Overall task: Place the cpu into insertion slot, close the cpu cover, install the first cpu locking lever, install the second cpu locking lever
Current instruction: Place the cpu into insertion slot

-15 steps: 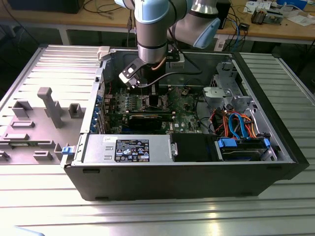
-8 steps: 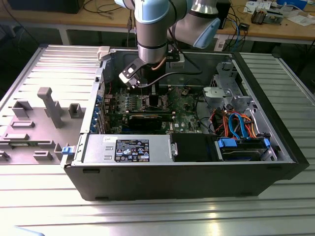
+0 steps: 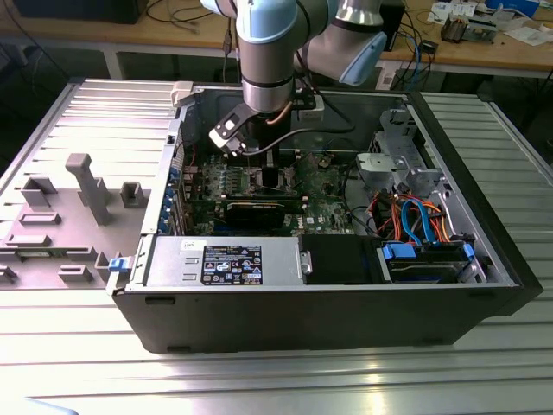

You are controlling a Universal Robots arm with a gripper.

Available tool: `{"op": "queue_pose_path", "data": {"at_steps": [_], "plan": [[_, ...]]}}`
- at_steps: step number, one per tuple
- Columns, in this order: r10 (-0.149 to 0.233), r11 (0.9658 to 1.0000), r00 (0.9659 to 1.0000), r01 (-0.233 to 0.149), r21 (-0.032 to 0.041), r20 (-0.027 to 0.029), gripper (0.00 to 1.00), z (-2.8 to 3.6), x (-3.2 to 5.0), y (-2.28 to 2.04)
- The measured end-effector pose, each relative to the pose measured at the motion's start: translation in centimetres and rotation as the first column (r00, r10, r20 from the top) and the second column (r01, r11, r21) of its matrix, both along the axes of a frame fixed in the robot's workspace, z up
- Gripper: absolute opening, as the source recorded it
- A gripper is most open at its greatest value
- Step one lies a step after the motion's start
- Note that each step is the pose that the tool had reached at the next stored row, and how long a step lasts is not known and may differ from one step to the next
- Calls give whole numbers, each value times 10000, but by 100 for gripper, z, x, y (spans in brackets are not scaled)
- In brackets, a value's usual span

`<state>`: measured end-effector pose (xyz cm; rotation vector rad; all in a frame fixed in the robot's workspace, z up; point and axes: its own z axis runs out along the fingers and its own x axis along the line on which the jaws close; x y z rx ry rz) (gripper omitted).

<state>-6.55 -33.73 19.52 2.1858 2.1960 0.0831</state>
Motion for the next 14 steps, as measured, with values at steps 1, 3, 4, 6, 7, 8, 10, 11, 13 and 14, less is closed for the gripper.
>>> {"op": "queue_pose_path", "data": {"at_steps": [1,3,4,6,7,8,10,11,13,14], "plan": [[0,10000,10000,0,1,1,62,0,0,0],[0,10000,10000,0,1,1,62,7,0,0],[0,10000,10000,0,2,1,62,22,1,0],[1,10000,10000,-1,1,-12,62,67,1,0],[0,10000,10000,0,0,-17,62,83,1,0],[1,10000,10000,-1,0,-27,62,116,1,0],[0,10000,10000,0,0,-42,62,159,2,0],[1,10000,10000,-1,1,-53,62,185,3,0],[0,10000,10000,0,1,-69,62,211,4,0],[0,10000,10000,0,2,-72,62,213,5,0]]}}
